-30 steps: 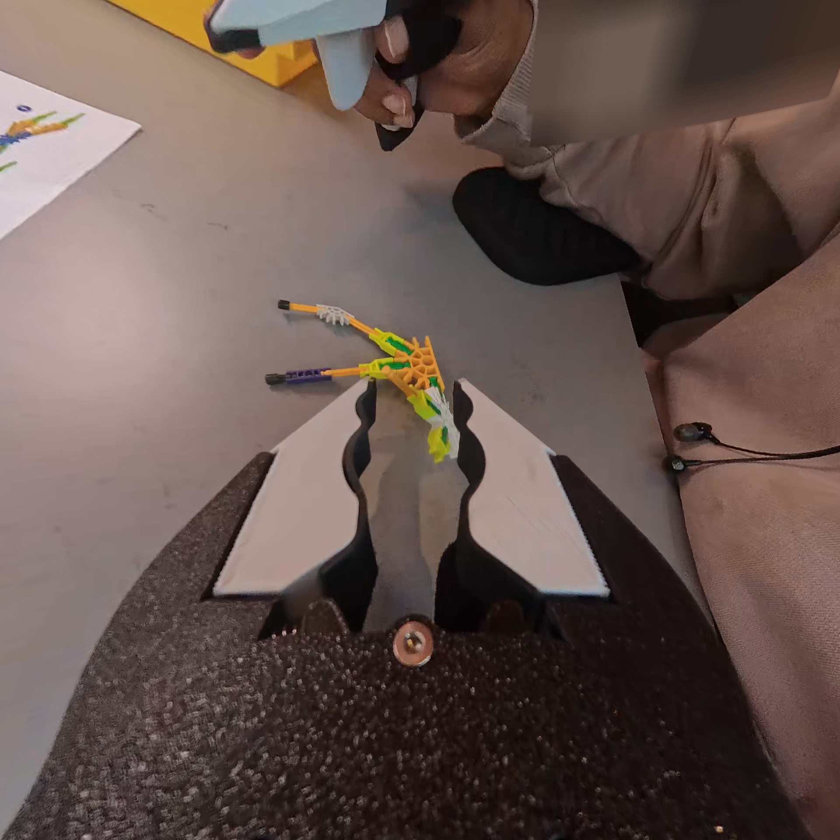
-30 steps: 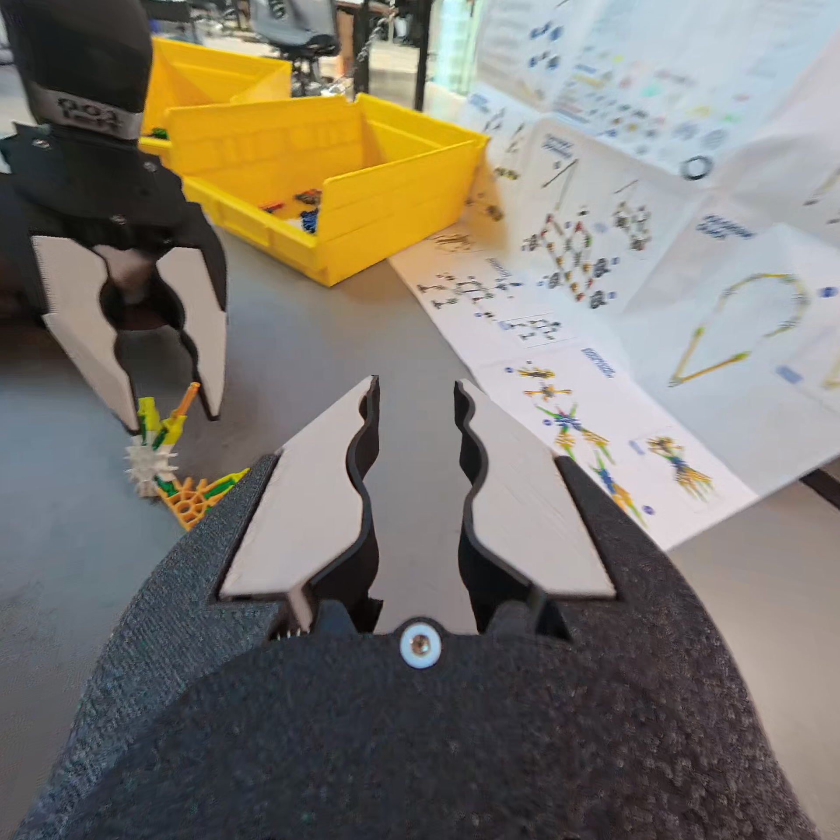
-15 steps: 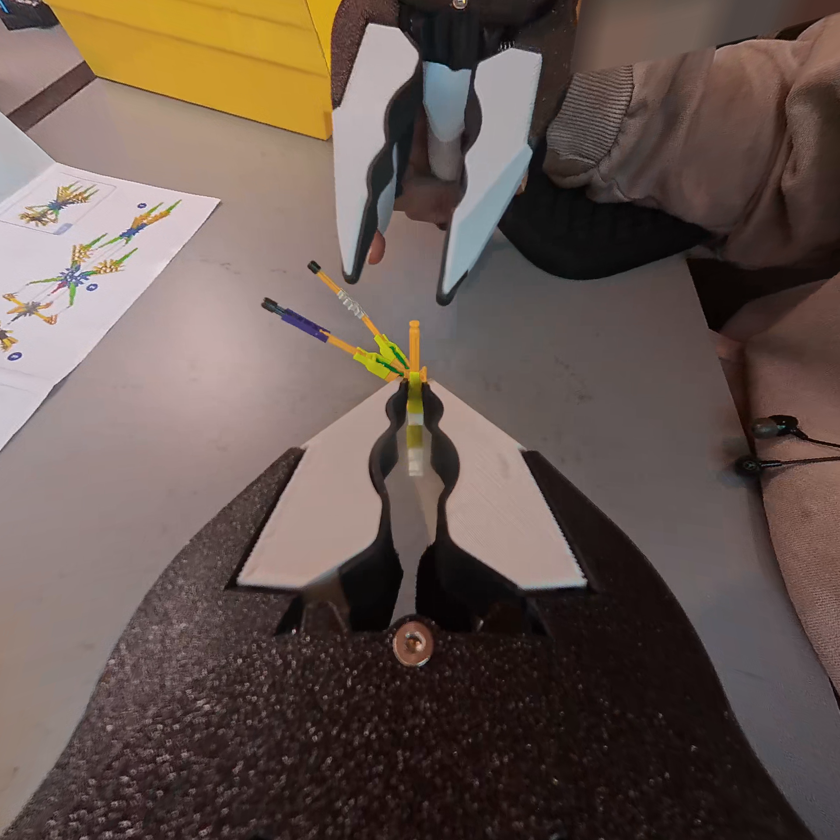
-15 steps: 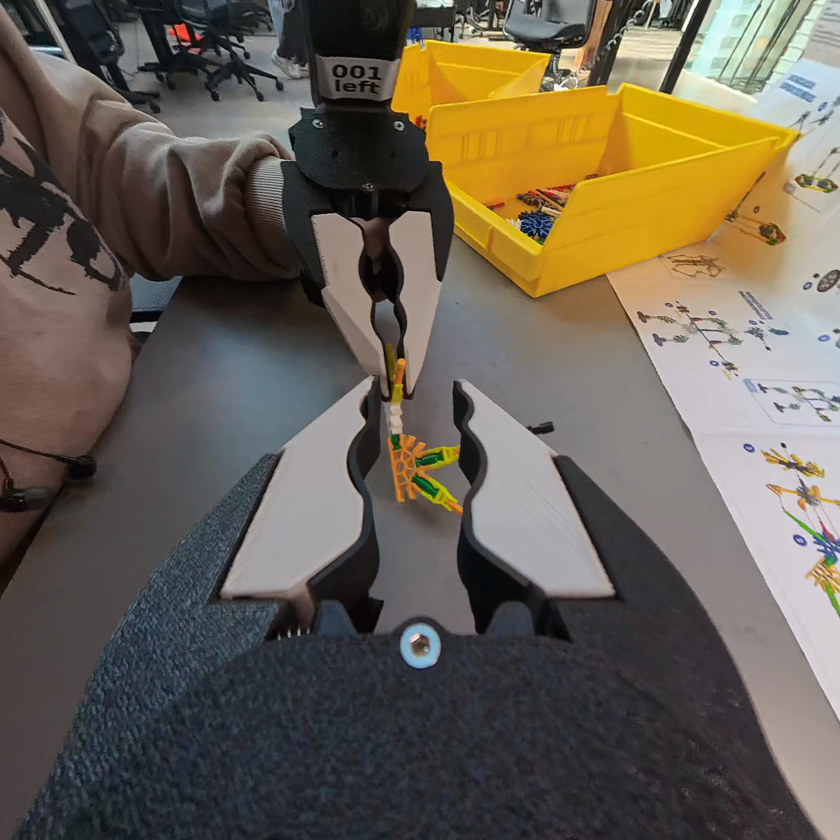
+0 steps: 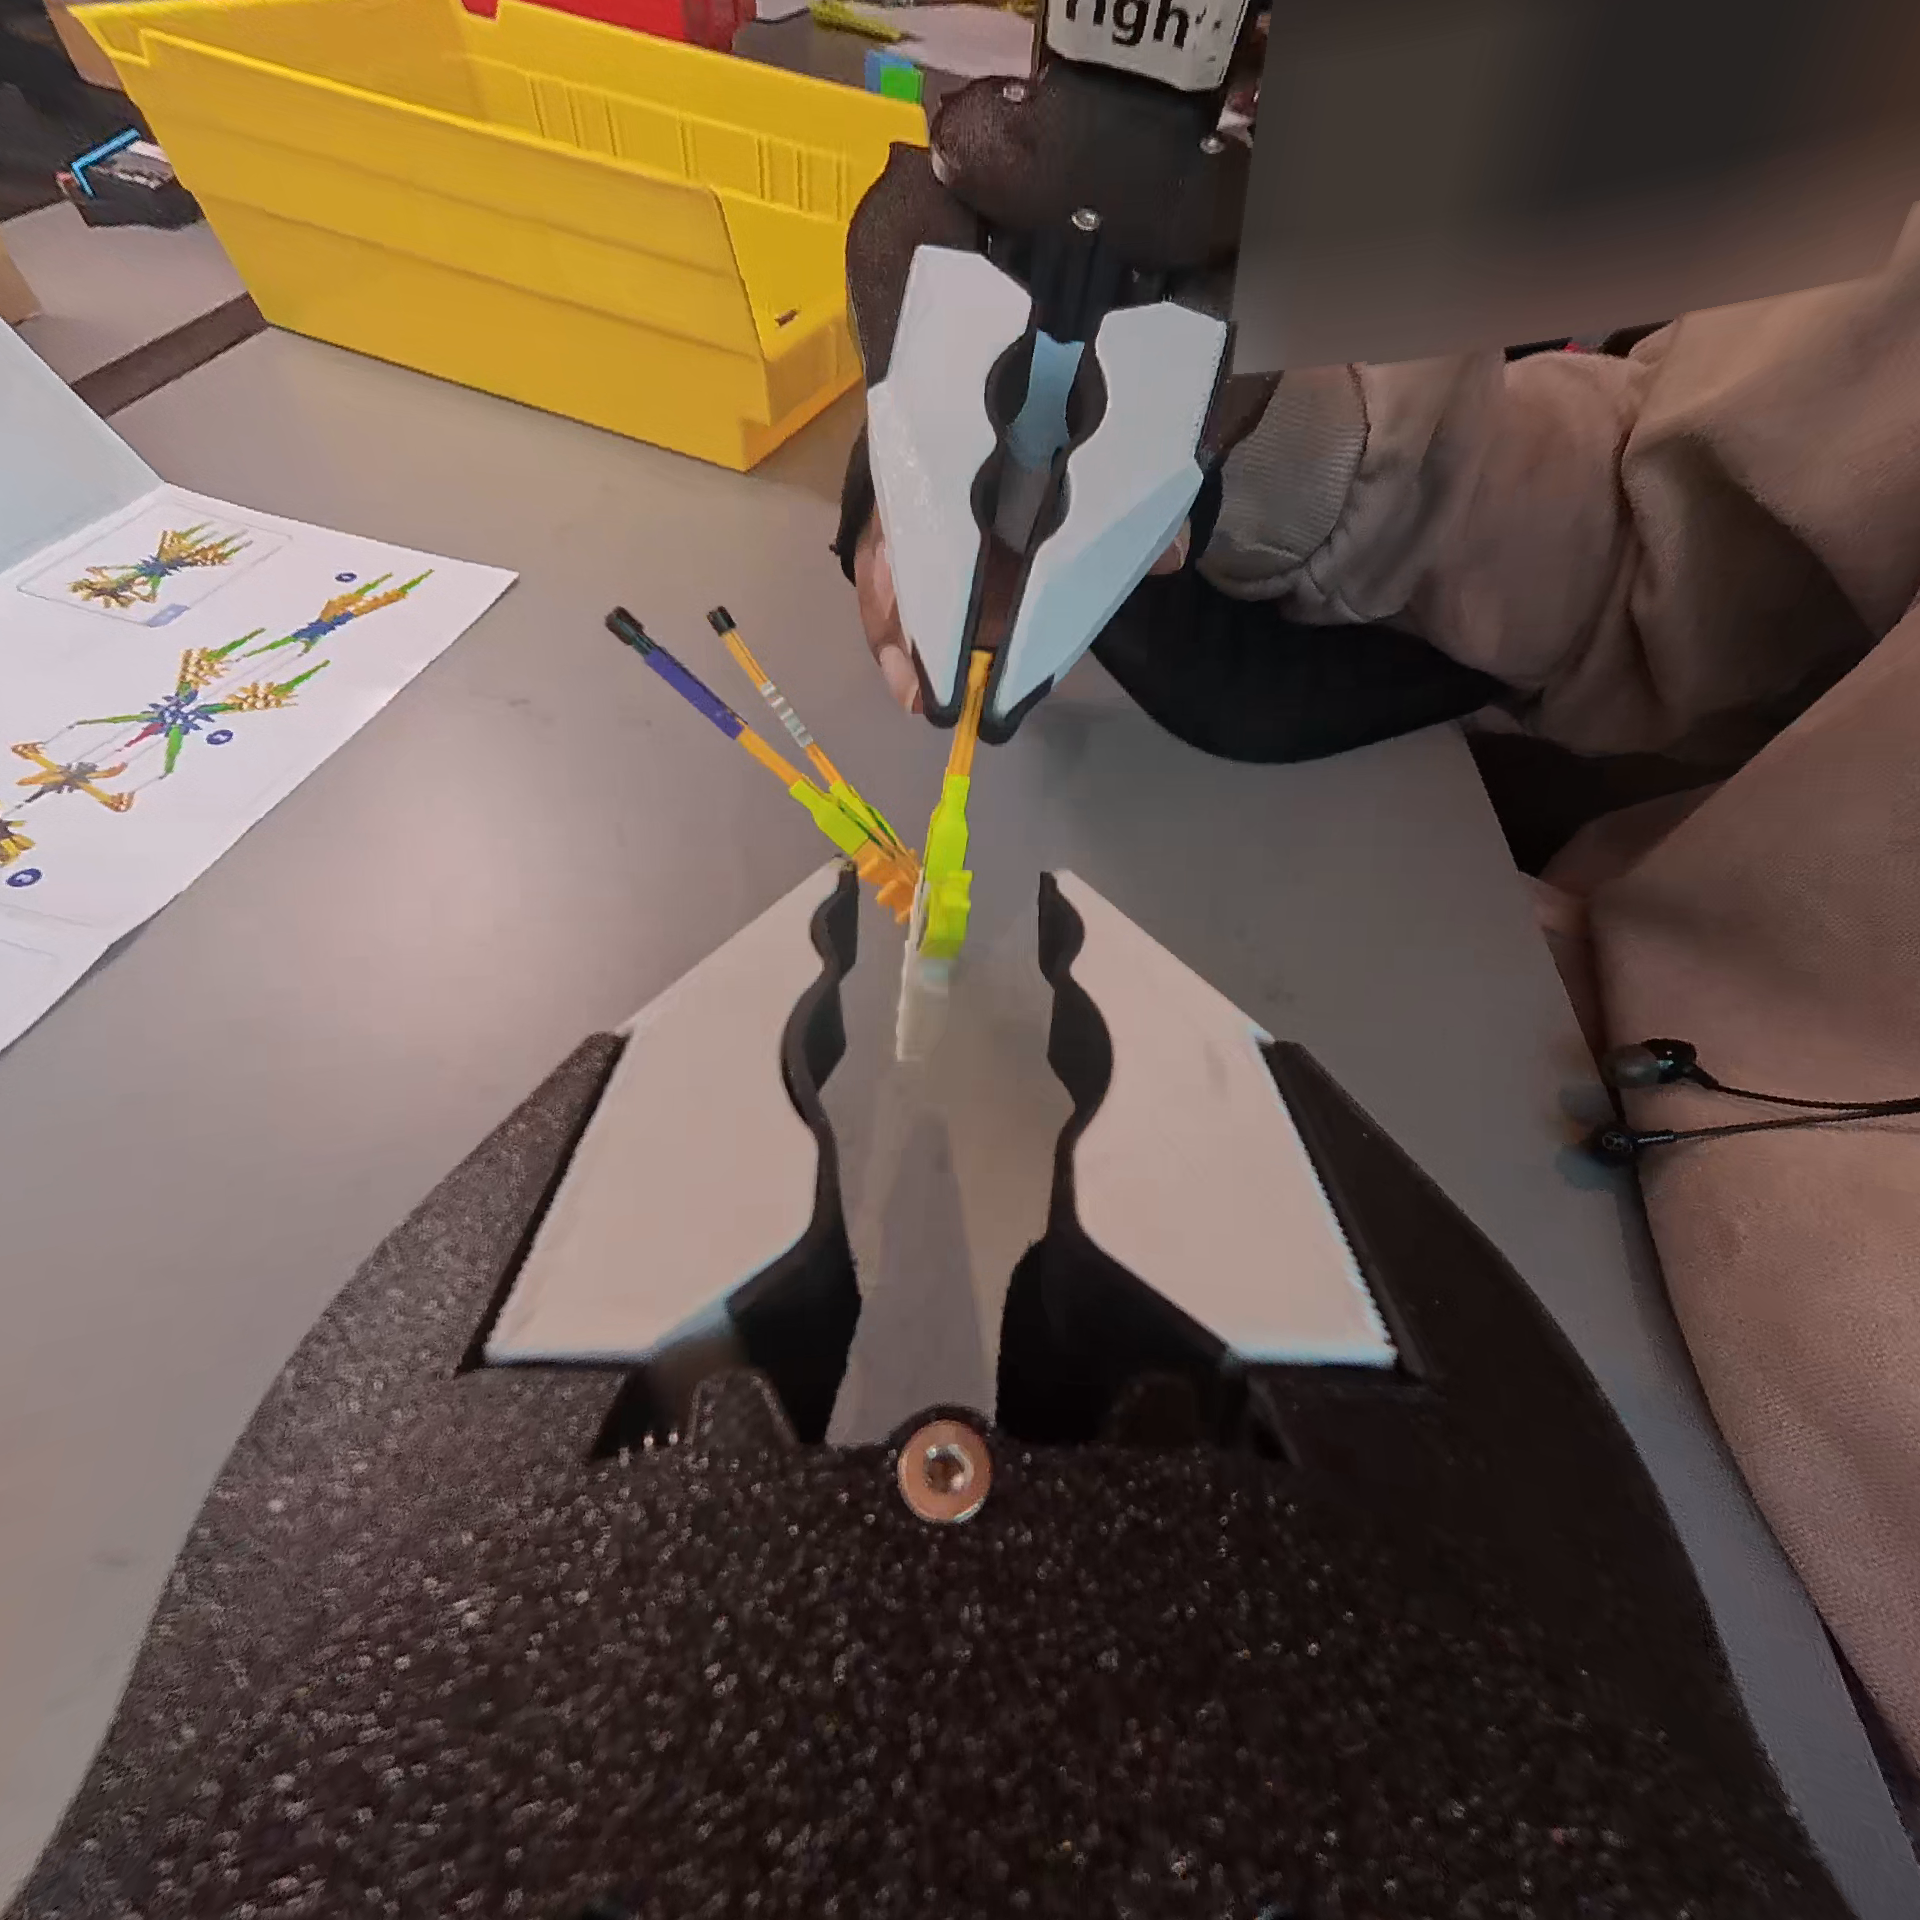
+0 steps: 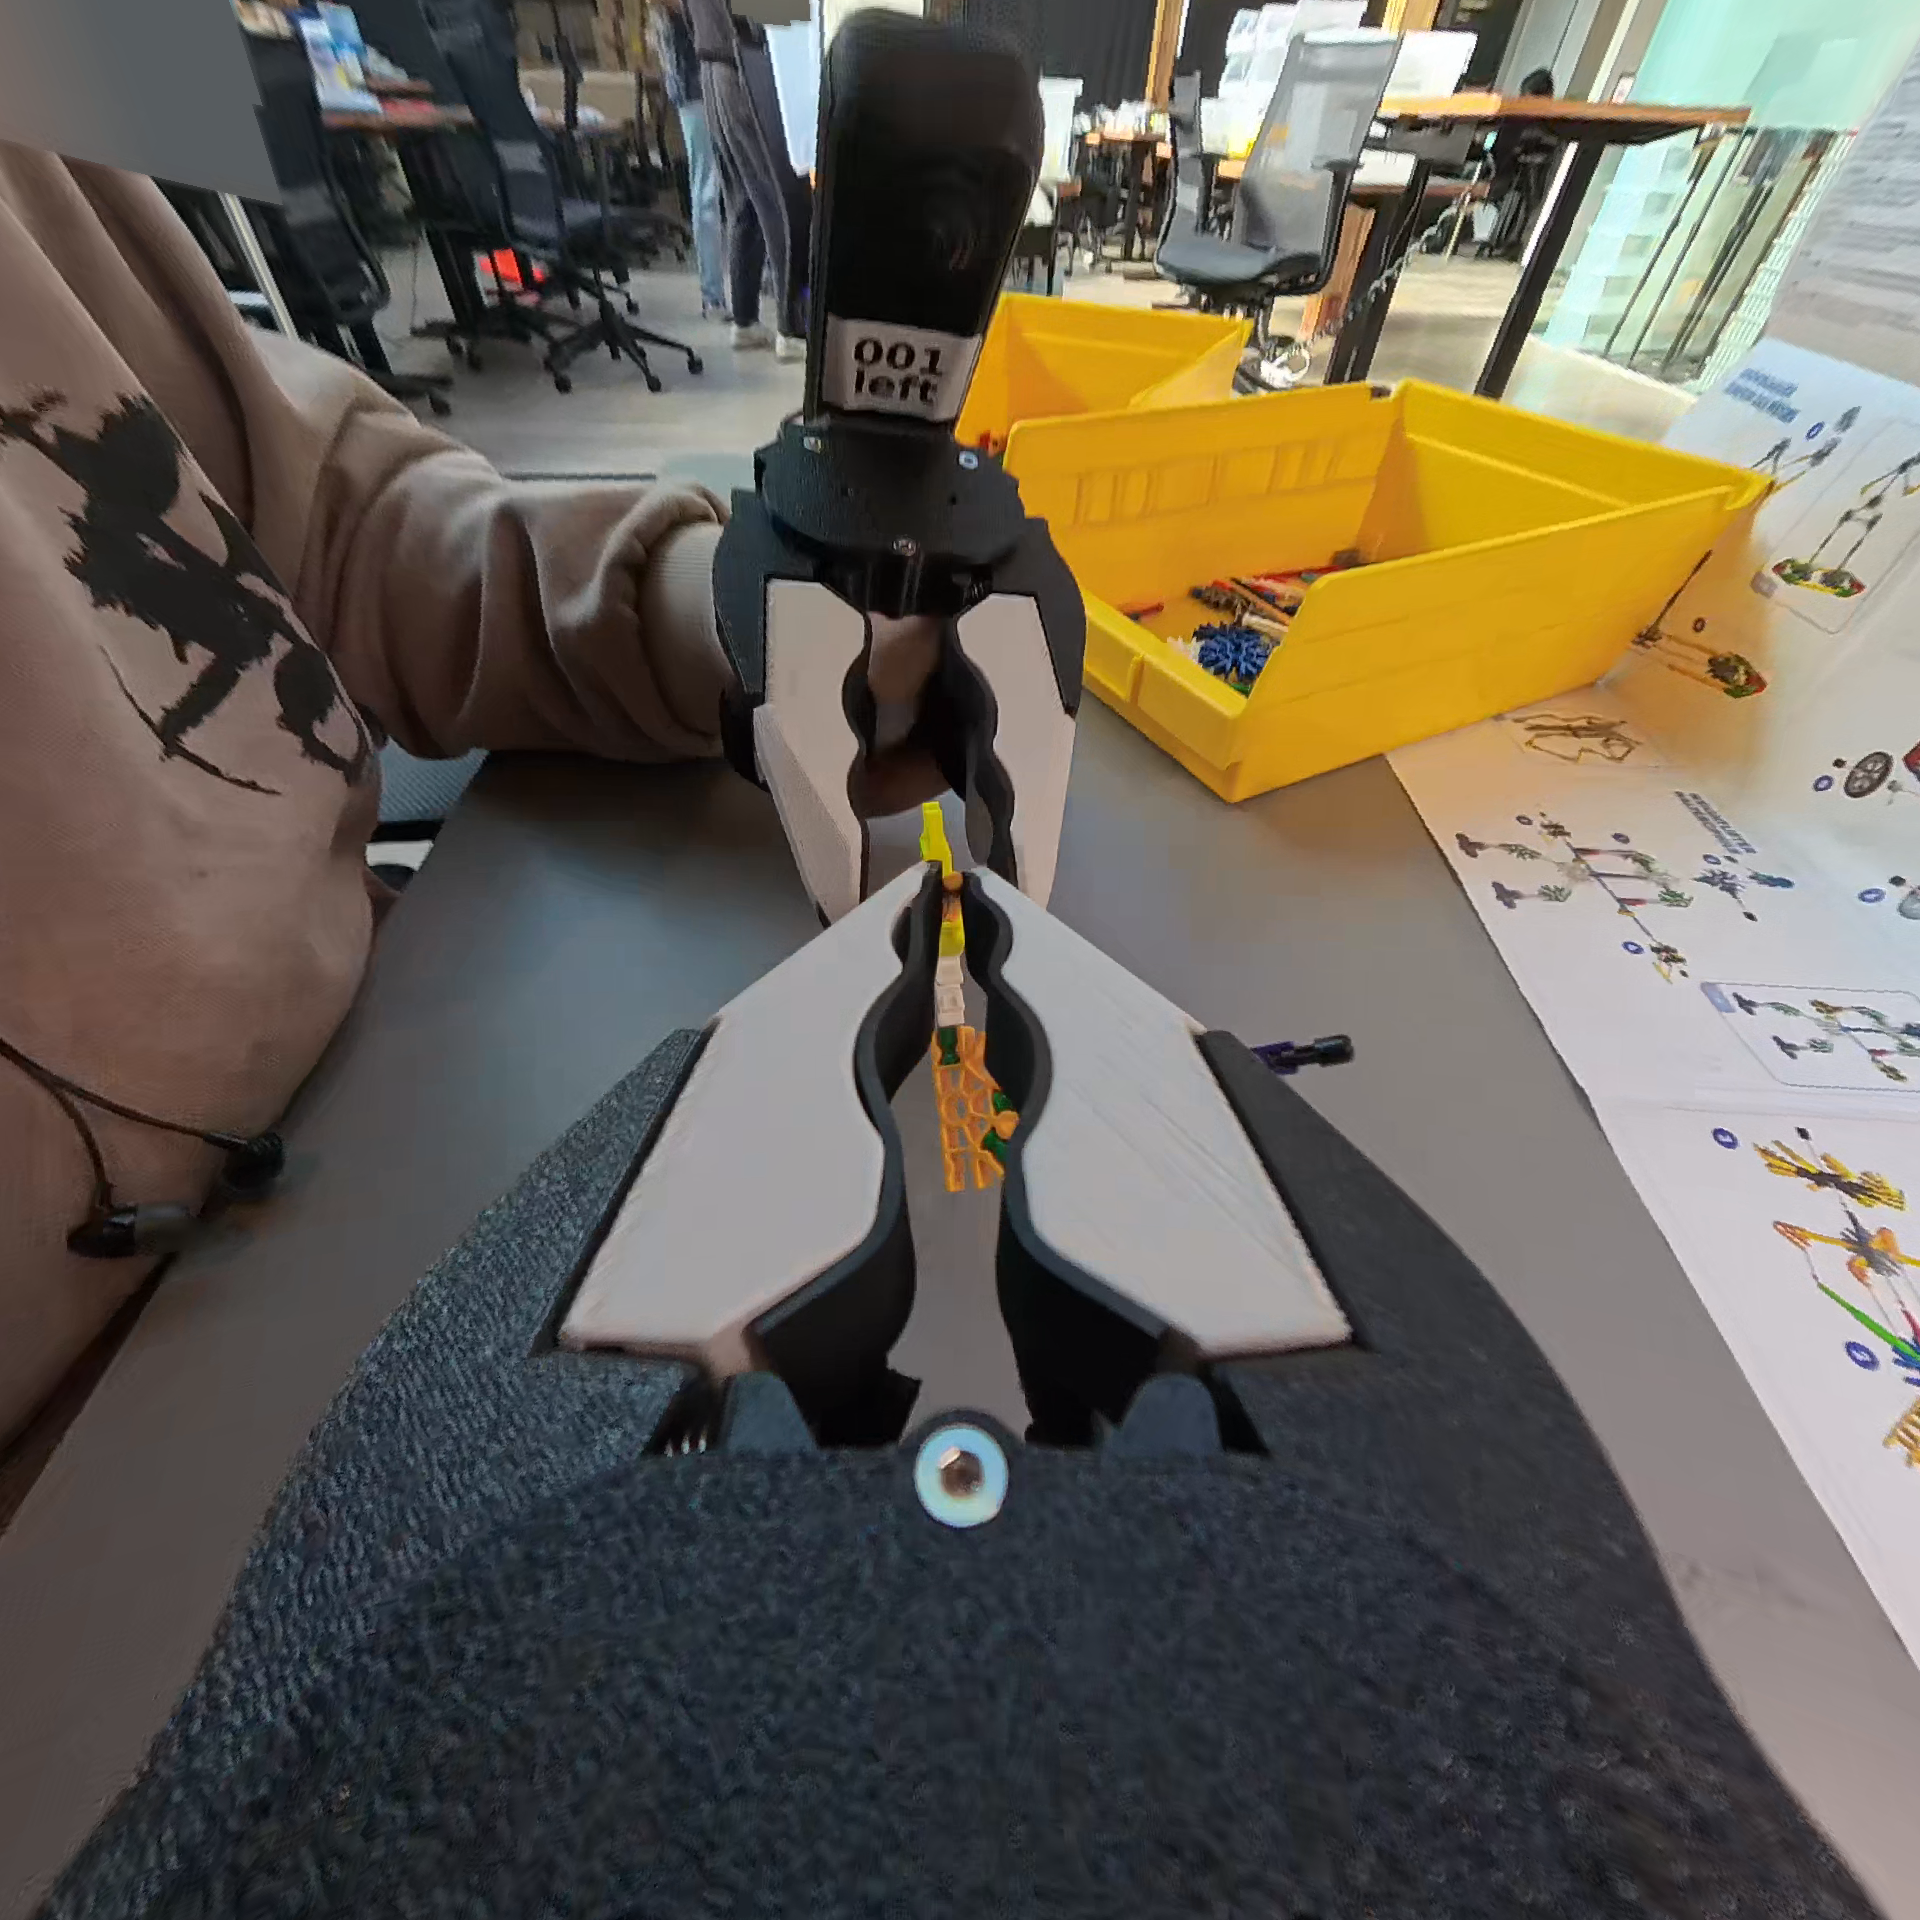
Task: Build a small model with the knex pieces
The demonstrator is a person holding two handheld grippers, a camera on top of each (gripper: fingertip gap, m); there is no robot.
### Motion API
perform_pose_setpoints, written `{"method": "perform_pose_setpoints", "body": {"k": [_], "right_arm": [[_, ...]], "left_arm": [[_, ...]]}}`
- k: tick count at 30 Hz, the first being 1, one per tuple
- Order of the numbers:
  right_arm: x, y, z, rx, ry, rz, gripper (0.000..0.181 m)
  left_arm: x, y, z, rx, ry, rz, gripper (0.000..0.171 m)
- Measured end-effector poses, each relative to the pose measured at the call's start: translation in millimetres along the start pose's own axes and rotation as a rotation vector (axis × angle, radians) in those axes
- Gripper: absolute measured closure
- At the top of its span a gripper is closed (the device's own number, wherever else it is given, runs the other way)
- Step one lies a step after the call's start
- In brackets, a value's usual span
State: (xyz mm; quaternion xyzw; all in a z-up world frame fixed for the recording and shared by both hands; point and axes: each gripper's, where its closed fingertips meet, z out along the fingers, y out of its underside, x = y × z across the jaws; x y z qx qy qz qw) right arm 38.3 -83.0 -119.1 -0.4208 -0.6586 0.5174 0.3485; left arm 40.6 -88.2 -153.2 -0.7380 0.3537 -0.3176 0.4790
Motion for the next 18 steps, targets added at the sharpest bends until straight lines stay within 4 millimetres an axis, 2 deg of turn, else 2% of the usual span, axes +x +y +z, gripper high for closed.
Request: {"method": "perform_pose_setpoints", "body": {"k": [3,6,8,12,16,18], "right_arm": [[-1,-22,-8,0.135,-0.022,0.046,0.179],[-2,-31,-10,0.208,-0.042,0.087,0.179],[1,-27,-8,0.189,-0.026,0.086,0.179],[15,-14,-4,0.091,0.085,0.039,0.179],[35,-4,2,-0.015,0.301,-0.106,0.179],[37,0,9,-0.082,0.389,-0.260,0.180]], "left_arm": [[2,-14,-4,0.091,0.024,-0.029,0.139],[5,-29,-8,0.181,0.046,-0.052,0.155],[6,-34,-10,0.213,0.063,-0.079,0.165],[-7,-25,-5,0.160,0.007,-0.165,0.166],[-27,-17,-1,0.161,-0.076,-0.362,0.166],[-35,-13,1,0.166,-0.106,-0.454,0.167]]}}
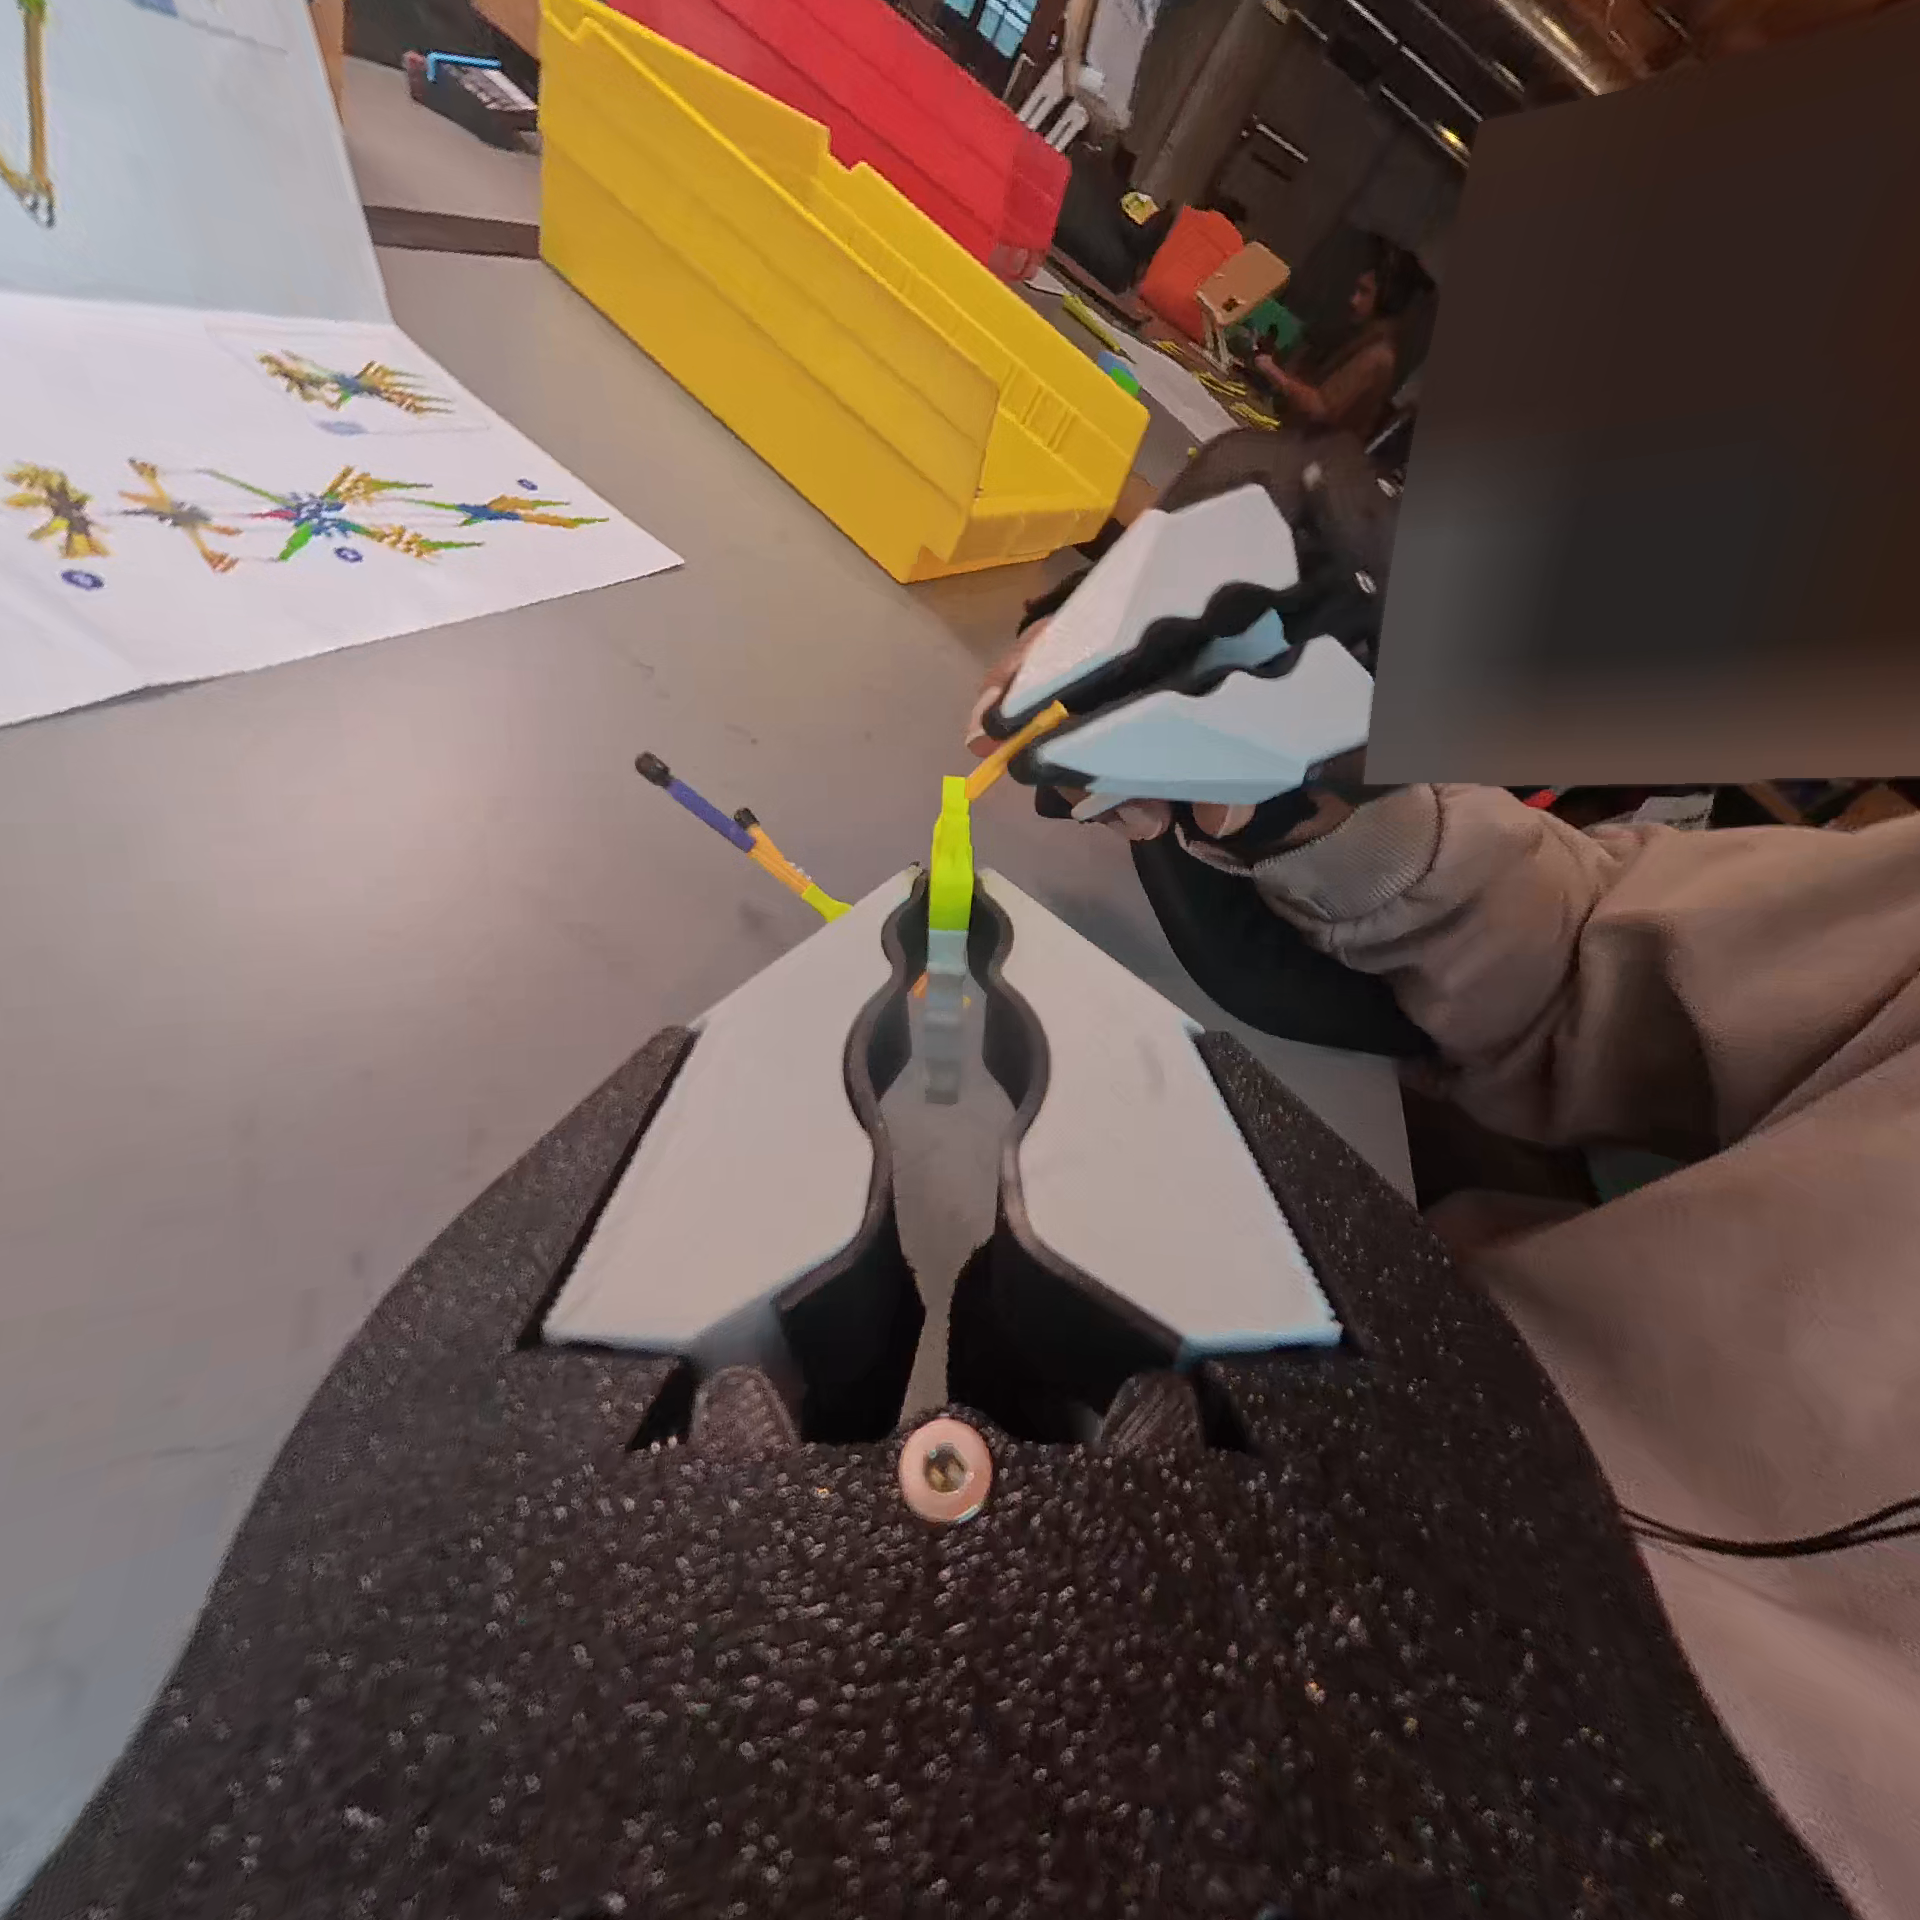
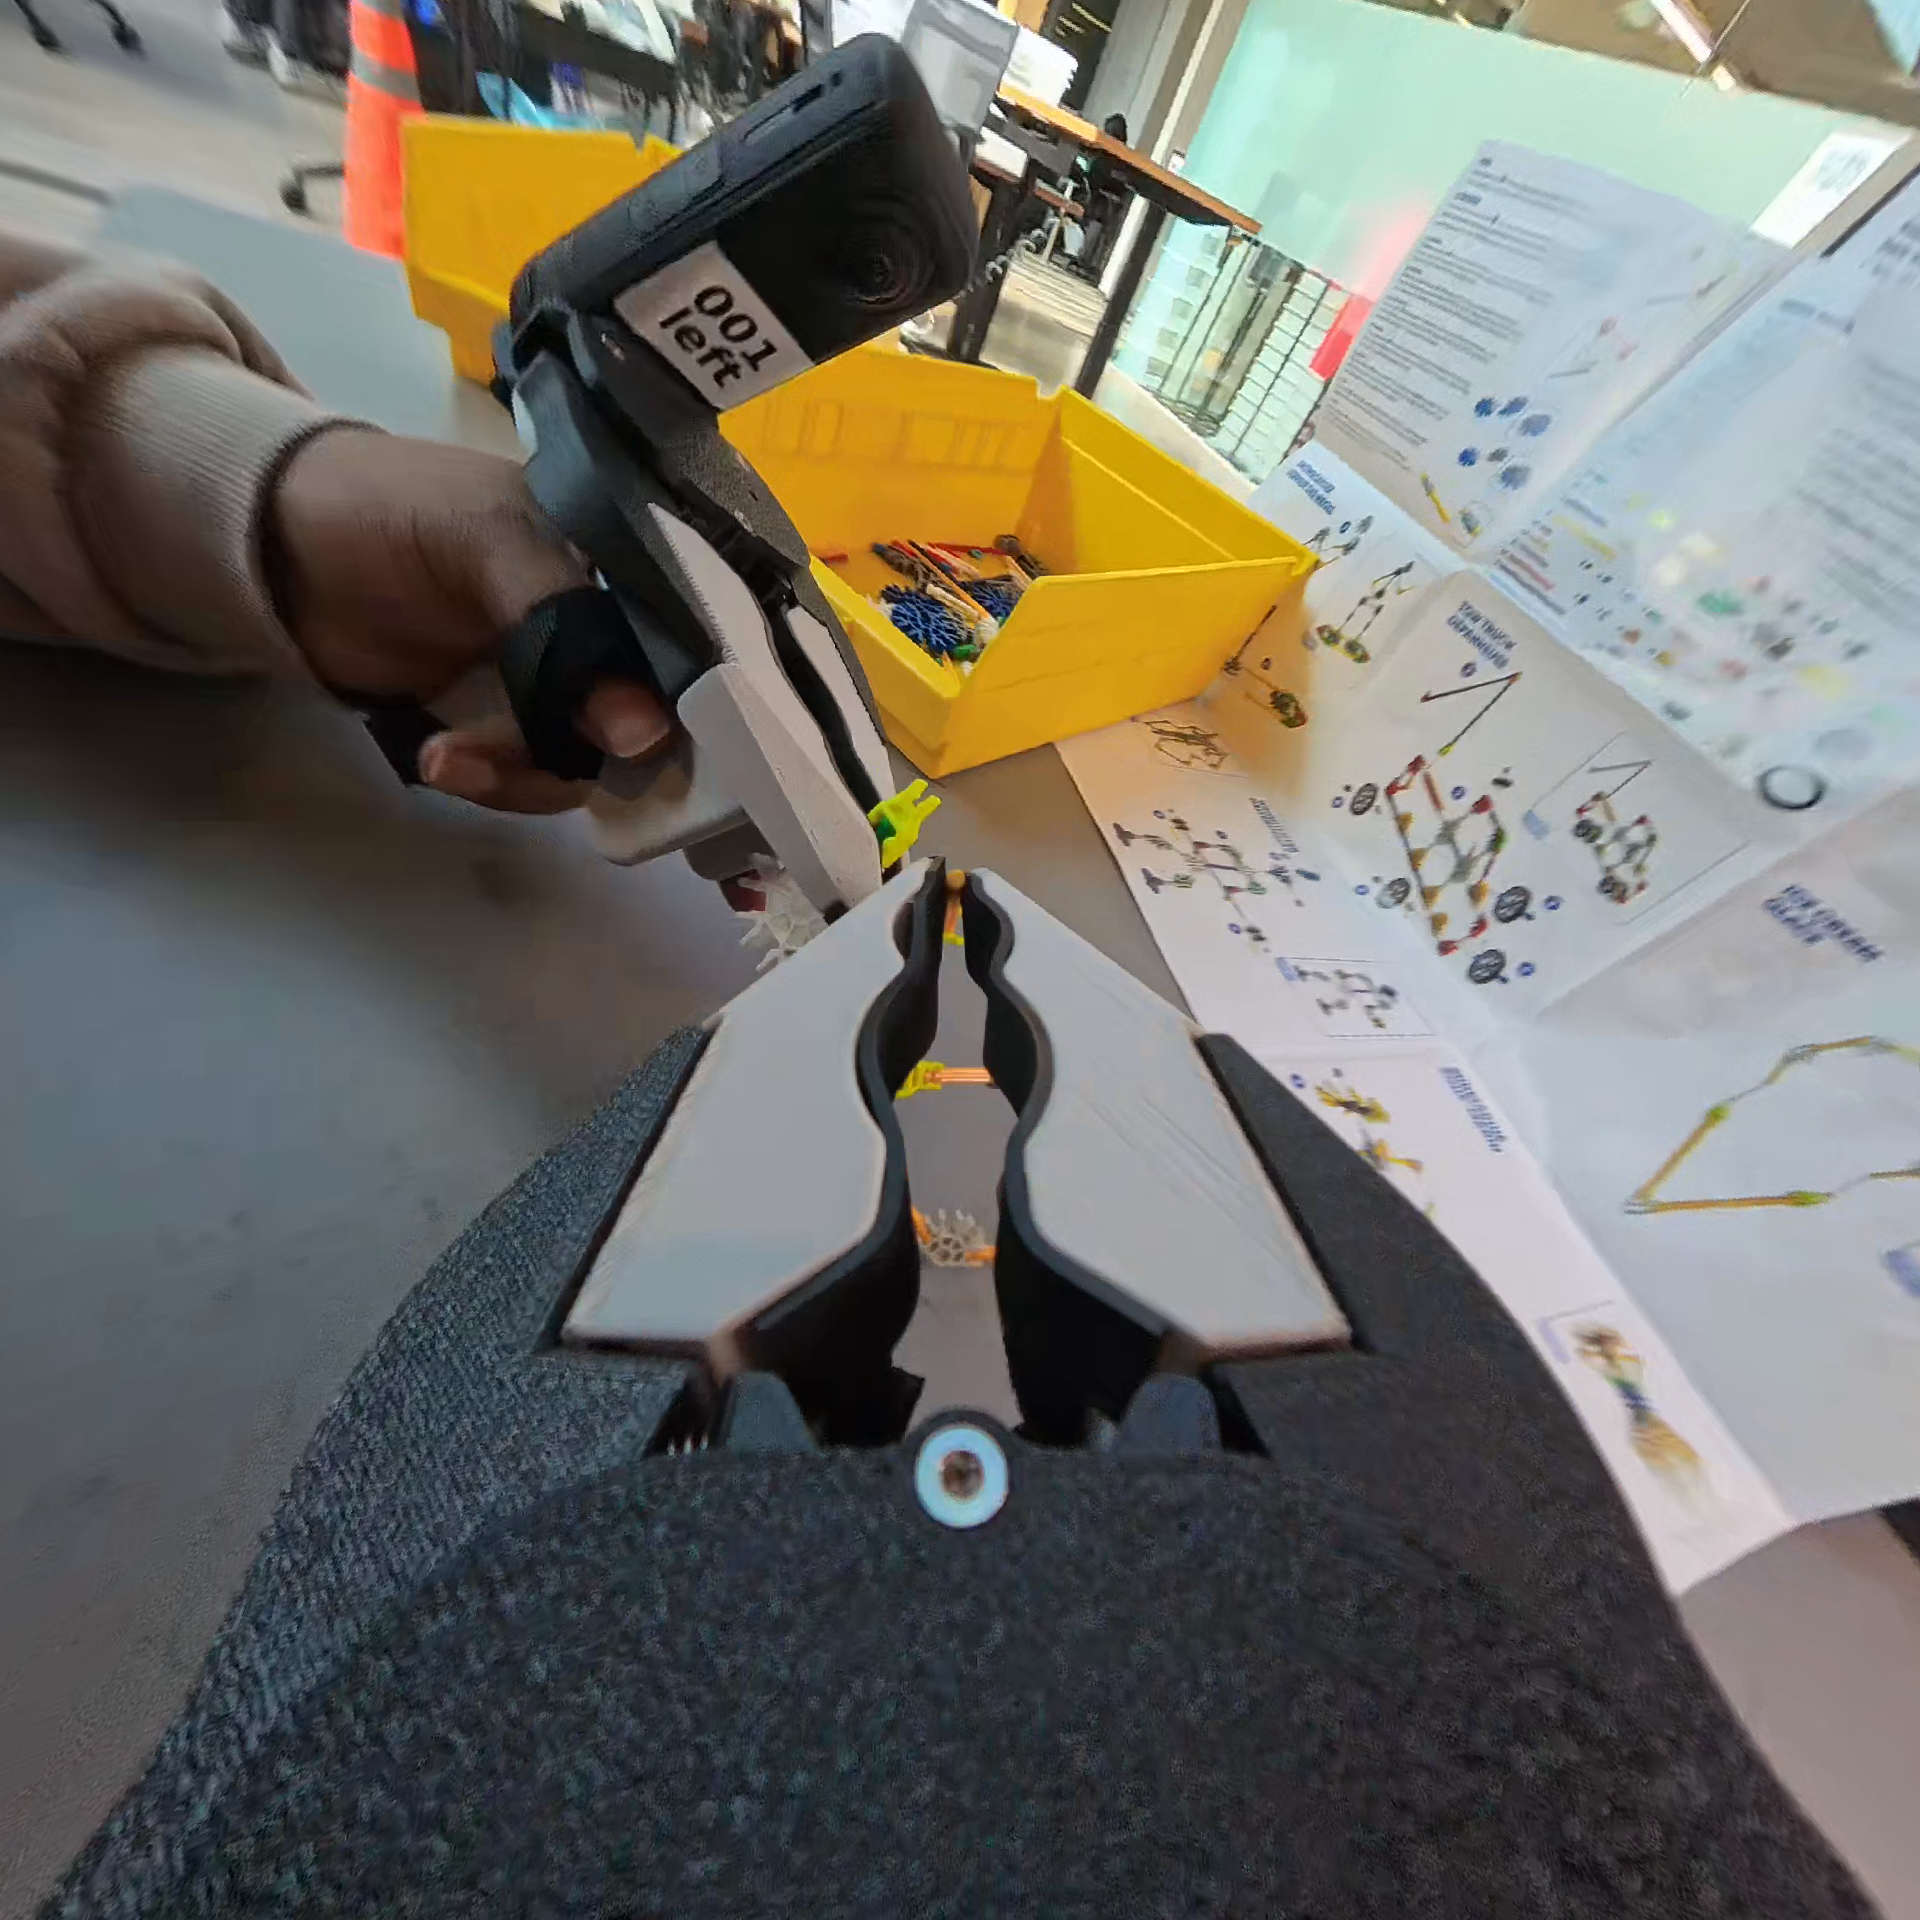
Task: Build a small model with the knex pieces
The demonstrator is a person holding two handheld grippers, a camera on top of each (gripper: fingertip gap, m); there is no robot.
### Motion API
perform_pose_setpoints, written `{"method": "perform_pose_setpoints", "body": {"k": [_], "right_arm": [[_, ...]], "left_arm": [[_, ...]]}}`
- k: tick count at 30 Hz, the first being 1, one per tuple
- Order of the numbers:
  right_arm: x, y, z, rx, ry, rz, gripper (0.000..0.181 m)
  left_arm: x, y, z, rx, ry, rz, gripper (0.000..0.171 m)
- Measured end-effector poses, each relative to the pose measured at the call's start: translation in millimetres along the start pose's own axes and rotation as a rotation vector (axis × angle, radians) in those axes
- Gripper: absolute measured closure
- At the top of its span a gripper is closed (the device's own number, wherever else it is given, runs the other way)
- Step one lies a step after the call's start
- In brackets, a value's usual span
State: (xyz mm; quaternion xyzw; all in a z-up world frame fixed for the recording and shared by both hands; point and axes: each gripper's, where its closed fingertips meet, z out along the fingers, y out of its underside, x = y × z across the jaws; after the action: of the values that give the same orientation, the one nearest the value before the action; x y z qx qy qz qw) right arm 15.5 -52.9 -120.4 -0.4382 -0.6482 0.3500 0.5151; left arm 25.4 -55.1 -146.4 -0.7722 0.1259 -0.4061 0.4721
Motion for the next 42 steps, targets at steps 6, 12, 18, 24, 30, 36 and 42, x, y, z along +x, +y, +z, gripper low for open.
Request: {"method": "perform_pose_setpoints", "body": {"k": [6,12,18,24,30,36,42], "right_arm": [[-9,1,14,-0.062,0.158,-0.376,0.181],[66,-26,-35,0.122,0.386,-0.097,0.181],[189,17,-159,0.023,0.909,-0.008,0.179],[252,121,-254,-0.257,1.227,0.187,0.172],[255,130,-259,-0.184,1.198,0.321,0.125],[148,15,-125,0.144,0.436,0.138,0.155],[-2,17,-49,0.046,-0.434,0.406,0.136]], "left_arm": [[-10,4,4,0.014,0.015,-0.205,0.166],[-19,-2,-10,0.028,0.031,-0.208,0.167],[-24,1,-11,0.008,0.030,-0.209,0.166],[-17,6,-6,-0.020,0.069,-0.191,0.166],[-5,9,-4,-0.048,0.097,-0.120,0.166],[22,11,-7,-0.077,0.224,0.047,0.166],[63,23,-16,-0.119,0.404,0.270,0.166]]}}
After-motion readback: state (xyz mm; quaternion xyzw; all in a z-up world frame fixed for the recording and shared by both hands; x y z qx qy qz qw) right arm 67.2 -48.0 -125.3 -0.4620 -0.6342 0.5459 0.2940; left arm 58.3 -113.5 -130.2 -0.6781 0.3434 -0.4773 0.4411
